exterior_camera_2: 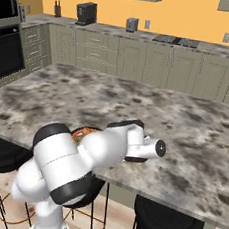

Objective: Pick up the brewed coffee from the coffee machine and place it next to the breakfast plate on the dining counter.

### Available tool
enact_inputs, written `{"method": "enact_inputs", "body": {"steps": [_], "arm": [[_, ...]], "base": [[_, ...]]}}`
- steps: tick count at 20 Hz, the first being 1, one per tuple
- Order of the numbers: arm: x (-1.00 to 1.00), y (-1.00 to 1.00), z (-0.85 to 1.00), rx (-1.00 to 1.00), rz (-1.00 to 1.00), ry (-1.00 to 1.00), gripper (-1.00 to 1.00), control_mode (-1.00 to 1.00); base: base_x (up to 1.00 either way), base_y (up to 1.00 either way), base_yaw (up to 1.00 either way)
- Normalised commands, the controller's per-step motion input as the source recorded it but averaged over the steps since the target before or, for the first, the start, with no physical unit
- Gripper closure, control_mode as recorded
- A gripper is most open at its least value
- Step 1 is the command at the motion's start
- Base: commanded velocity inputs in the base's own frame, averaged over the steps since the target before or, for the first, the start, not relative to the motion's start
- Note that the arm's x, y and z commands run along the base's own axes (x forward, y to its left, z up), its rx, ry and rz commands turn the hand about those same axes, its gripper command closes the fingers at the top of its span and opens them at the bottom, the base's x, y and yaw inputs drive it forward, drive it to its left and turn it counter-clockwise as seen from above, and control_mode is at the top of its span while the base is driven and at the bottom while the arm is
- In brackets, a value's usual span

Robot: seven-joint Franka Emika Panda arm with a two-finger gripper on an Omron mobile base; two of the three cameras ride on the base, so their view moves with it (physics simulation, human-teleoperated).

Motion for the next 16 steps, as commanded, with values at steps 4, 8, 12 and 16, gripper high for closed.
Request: {"method": "enact_inputs", "body": {"steps": [4,8,12,16], "arm": [[0.29,0.0,-0.27,0.0,0.0,0.0,1.0,-1.0],[0.34,0.0,-0.3,0.0,0.0,0.0,-1.0,-1.0],[0.31,-0.02,-0.24,0.0,0.0,0.02,-1.0,-1.0],[0.24,0.0,-0.08,0.0,0.0,0.02,-1.0,-1.0]], "base": [[0.0,0.0,0.0],[0.0,0.0,0.0],[0.0,0.0,0.0],[0.0,0.0,0.0]]}}
